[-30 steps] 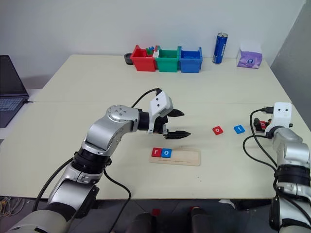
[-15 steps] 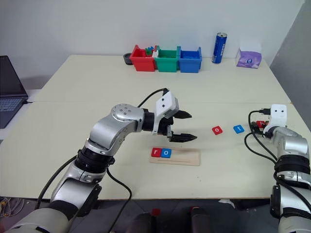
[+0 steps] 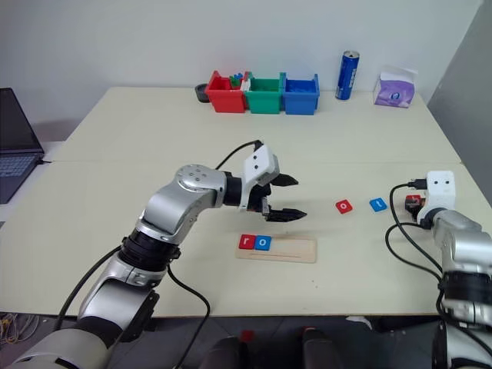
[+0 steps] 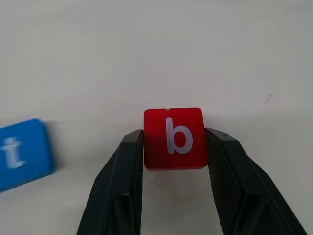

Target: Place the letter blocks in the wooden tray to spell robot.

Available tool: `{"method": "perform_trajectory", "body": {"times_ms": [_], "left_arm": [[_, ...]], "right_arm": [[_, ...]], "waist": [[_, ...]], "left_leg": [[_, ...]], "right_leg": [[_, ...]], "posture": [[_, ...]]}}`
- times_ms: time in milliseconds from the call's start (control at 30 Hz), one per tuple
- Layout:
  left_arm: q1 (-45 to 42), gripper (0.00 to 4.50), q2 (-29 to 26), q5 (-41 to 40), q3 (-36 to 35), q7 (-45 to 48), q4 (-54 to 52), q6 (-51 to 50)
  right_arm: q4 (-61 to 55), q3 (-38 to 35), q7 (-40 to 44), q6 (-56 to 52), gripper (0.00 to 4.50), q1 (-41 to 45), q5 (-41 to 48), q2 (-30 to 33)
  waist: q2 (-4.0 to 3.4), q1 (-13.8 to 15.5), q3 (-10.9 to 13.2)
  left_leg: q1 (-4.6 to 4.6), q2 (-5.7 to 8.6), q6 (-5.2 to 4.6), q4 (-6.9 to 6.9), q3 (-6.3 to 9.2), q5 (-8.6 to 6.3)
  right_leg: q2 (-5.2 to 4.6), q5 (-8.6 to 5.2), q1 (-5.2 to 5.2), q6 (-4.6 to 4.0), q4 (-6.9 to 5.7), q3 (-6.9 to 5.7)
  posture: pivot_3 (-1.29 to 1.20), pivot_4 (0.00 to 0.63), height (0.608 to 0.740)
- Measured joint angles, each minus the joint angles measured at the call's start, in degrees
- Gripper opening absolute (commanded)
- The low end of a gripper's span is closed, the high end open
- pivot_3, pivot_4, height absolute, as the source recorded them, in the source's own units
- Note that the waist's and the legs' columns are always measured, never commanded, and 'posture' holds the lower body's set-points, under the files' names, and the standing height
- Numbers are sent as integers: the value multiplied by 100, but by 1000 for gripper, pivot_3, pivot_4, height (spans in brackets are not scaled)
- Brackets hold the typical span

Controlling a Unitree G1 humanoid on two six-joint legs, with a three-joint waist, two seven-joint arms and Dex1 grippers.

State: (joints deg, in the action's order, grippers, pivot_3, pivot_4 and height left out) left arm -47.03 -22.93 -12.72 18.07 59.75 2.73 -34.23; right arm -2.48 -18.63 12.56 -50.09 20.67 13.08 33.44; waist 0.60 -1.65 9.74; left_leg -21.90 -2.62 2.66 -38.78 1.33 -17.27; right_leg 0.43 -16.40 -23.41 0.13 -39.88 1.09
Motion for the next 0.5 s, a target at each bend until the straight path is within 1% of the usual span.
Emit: {"method": "perform_trajectory", "body": {"times_ms": [100,133,167,267,367,400,500], "left_arm": [[278,4500,-193,-33,-8,225,-73,217],[391,4500,-240,-47,-7,298,-129,314],[505,4500,-287,-48,-6,376,-197,516],[725,4500,-354,-57,-5,610,-321,1079],[835,4500,-404,-55,1,745,-326,1388],[869,4500,-430,-52,13,816,-329,1475],[992,4500,-523,-50,43,988,-408,1529]], "right_arm": [[-1785,-212,-391,-759,1466,-611,171,-557],[-2326,-211,-548,-1001,1466,-819,186,-846],[-2791,-145,-712,-1197,1466,-1048,182,-1134],[-3802,437,-1148,-1584,1466,-1729,126,-1795],[-4418,1077,-1534,-1762,1466,-2243,28,-2399],[-4514,1219,-1670,-1781,1466,-2382,-44,-2579],[-4633,1609,-1976,-1762,1466,-2746,-251,-2888]], "waist": [[-4,-17,-2],[-4,-10,-3],[-4,-3,-2],[-5,3,-3],[-5,1,-3],[-5,-1,-3],[-5,-4,-3]], "left_leg": [[5,-2,-2,-2,5,-1],[5,-1,-1,-2,7,-1],[4,-1,-1,-2,8,0],[3,3,0,-7,4,0],[2,5,-1,-9,3,-1],[3,5,-1,-8,3,-1],[2,4,-2,-7,4,-1]], "right_leg": [[4,-1,0,0,-8,-3],[4,-1,1,1,-9,-5],[4,-1,0,1,-10,-7],[2,-2,1,2,-10,-4],[1,-4,1,6,-7,-4],[0,-15,1,25,-7,-4],[2,-18,1,30,-5,-5]], "posture": [[0,150,740],[0,150,740],[0,150,740],[0,150,740],[0,150,740],[0,150,740],[0,150,740]]}}
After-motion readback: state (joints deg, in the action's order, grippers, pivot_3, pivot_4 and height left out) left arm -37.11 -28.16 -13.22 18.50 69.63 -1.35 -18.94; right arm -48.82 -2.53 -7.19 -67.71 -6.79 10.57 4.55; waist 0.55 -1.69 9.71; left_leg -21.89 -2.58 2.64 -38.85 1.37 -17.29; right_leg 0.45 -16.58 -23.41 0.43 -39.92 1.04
